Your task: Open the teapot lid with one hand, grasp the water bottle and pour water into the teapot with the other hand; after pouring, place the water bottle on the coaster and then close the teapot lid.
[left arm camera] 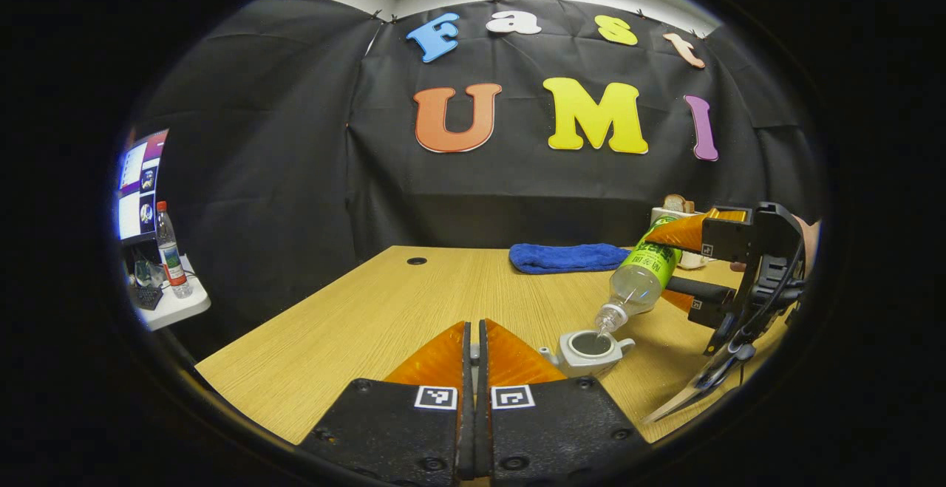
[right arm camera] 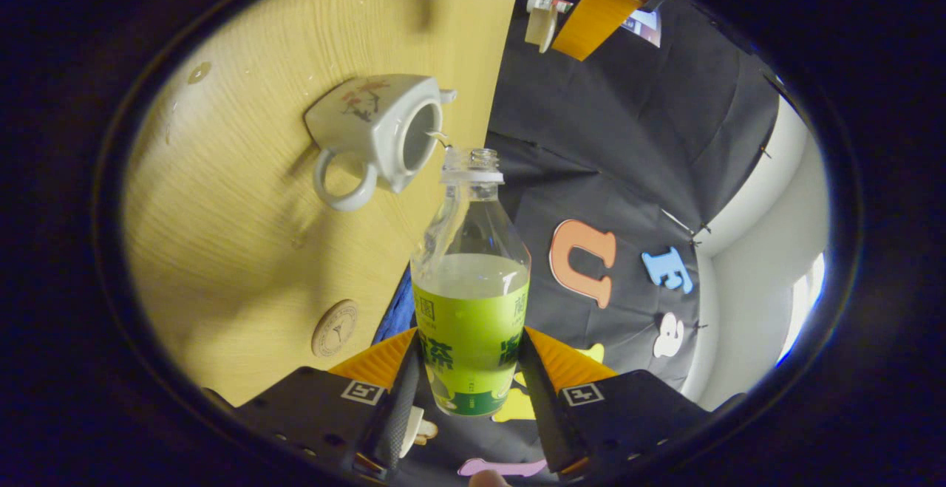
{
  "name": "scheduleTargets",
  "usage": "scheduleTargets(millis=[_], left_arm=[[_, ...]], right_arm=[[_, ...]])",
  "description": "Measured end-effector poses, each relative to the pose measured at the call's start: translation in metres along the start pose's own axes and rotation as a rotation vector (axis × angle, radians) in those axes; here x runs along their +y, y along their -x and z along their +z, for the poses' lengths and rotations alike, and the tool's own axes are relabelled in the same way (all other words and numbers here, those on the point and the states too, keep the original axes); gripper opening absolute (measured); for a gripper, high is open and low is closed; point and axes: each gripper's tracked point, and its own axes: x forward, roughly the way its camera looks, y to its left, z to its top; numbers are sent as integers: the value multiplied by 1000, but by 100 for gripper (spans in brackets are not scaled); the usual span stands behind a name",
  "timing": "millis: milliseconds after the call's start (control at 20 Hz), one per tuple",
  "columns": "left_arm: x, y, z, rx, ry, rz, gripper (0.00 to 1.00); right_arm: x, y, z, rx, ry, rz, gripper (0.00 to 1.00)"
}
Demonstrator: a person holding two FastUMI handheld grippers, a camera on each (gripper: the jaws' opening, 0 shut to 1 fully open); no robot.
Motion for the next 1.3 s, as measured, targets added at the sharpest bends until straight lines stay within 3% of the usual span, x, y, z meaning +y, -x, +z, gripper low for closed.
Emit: scheduleTargets(millis=[600,1300], left_arm=[[-1,0,0,3,1,-9,3],[-1,0,-1,6,0,-11,3]], right_arm=[[-22,-5,0,-8,140,-59,72],[-31,-4,4,-23,192,-79,72]])
